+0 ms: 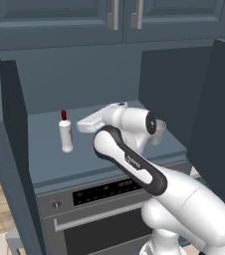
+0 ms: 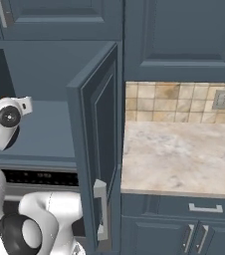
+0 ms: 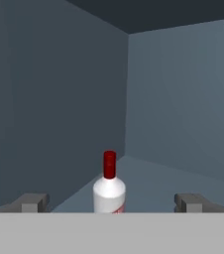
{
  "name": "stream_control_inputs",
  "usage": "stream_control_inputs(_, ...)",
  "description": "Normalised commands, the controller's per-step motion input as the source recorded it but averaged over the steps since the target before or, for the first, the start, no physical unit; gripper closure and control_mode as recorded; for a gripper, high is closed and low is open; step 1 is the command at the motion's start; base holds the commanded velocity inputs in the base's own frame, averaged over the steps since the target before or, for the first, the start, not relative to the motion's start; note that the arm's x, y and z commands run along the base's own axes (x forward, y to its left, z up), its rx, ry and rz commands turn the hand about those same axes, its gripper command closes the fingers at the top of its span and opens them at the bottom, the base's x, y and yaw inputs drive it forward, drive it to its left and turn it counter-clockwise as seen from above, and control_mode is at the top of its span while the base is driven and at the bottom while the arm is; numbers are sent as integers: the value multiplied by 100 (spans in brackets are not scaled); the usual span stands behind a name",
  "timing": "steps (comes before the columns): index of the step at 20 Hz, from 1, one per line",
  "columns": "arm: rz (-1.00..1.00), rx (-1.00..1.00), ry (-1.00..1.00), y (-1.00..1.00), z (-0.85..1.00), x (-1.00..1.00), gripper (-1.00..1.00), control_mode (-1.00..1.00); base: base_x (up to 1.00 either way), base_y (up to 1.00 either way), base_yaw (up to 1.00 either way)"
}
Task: There is a bowl on the dining counter. Grab a lemon wedge from the fridge and place it in the bowl. Then get the liquor bottle and glass cup from the cabinet and place them next to the bowl.
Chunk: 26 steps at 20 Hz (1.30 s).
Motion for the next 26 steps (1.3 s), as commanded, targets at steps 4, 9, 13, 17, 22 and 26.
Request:
stream_control_inputs(4,1,2,1,3,-2,7,-100,-100,0,0,0)
stream_control_inputs(9,0,0,0,0,-5,1,-100,-100,0,0,0)
stream_control_inputs(13,0,0,0,9,-22,17,-100,-100,0,0,0)
stream_control_inputs(17,0,0,0,12,-20,20,-100,-100,0,0,0)
stream_control_inputs(22,0,2,0,7,-4,24,-100,-100,0,0,0)
stream_control_inputs(26,0,3,0,6,0,26,-100,-100,0,0,0)
